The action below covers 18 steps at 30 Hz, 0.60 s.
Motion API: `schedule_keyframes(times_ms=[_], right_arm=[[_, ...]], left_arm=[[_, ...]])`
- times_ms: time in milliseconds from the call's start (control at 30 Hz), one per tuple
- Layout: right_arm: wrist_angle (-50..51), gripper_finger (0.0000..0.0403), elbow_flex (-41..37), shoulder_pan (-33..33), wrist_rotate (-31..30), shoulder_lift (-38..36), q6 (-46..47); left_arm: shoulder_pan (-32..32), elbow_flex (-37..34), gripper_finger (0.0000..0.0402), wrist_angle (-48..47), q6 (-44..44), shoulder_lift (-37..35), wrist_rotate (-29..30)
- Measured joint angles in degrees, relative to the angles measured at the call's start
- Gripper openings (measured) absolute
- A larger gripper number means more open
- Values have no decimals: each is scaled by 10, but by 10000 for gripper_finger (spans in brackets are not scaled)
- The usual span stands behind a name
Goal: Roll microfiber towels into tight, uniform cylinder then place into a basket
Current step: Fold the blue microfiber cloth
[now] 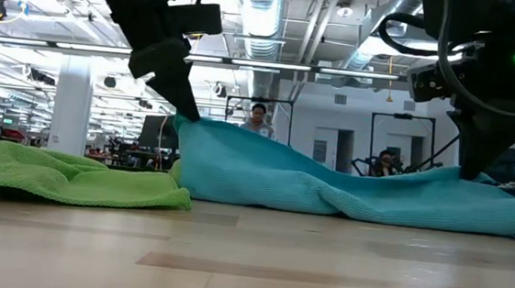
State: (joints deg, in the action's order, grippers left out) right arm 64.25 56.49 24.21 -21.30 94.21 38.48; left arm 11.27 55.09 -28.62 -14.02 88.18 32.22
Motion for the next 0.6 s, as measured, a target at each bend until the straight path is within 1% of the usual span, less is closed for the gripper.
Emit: schedule_keyframes(times_ms=[267,467,600], right_arm=[[0,5,0,-4,2,0,6],[-3,5,0,-7,5,0,21],[-5,5,0,-20,28,0,43]], left_arm=[[-11,0,6,1,-3,0,0],[-10,0,41,1,-1,0,-3],[-11,0,68,1,10,0,-3]])
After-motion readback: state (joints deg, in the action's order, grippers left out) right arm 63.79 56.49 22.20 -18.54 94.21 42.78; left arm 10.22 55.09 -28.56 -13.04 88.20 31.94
